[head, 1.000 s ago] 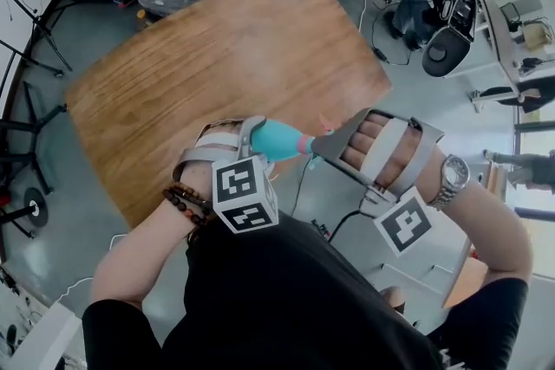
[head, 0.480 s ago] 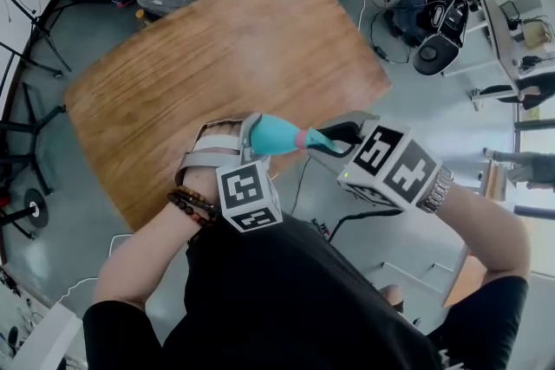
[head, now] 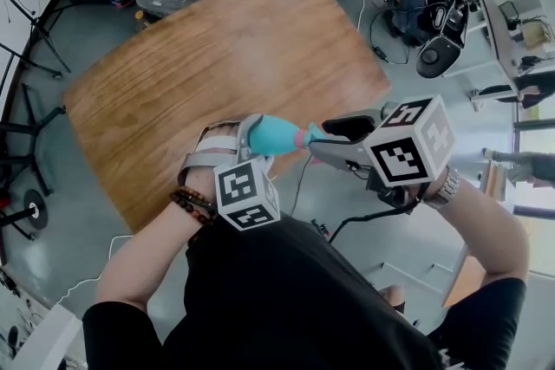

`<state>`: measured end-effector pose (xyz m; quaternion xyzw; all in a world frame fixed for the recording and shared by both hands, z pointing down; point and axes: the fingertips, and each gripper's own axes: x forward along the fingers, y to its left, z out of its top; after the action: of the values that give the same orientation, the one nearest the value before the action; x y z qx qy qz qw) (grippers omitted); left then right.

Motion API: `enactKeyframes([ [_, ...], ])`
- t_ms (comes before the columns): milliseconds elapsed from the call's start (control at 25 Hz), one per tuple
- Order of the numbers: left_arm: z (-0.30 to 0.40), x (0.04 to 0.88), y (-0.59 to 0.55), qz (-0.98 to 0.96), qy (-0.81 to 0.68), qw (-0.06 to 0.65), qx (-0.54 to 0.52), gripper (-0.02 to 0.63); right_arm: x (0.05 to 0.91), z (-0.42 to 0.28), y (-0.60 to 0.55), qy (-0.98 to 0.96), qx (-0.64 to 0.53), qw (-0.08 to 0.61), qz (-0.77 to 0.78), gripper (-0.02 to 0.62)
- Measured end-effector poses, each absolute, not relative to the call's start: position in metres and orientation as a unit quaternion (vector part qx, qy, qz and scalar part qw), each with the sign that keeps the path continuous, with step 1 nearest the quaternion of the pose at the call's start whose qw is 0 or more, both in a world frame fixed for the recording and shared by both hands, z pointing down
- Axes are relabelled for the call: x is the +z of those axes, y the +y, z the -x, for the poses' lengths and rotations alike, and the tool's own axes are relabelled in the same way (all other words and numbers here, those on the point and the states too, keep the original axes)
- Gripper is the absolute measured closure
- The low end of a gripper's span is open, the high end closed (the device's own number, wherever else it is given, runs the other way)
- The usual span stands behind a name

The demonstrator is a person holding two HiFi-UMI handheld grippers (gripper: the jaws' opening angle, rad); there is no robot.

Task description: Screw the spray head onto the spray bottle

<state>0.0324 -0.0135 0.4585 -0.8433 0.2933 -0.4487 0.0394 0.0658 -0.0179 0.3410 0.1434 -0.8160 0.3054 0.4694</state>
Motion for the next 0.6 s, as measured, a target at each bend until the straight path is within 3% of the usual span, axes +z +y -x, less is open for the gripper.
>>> enactKeyframes([
  [160, -0.031, 0.461, -0.012, 0.854, 0.275, 0.025, -0.441, 0.232, 0.31, -0.064, -0.021, -0.863, 0.202, 0.452, -0.098, 0.408],
  [280, -0.029, 0.462, -0.01, 0.866, 0.243, 0.015, -0.436, 0.232, 0.282, -0.069, -0.021, -0.875, -0.048, 0.482, -0.02, 0.41],
  [440, -0.021, 0.464, -0.007, 0.874, 0.199, 0.014, -0.444, 0.23, 0.297, -0.081, -0.013, -0.722, -0.45, 0.518, 0.082, 0.411],
  [600, -0.023, 0.462, 0.001, 0.877, 0.164, 0.02, -0.451, 0.23, 0.319, -0.074, 0.013, -0.607, -0.621, 0.463, 0.175, 0.411],
])
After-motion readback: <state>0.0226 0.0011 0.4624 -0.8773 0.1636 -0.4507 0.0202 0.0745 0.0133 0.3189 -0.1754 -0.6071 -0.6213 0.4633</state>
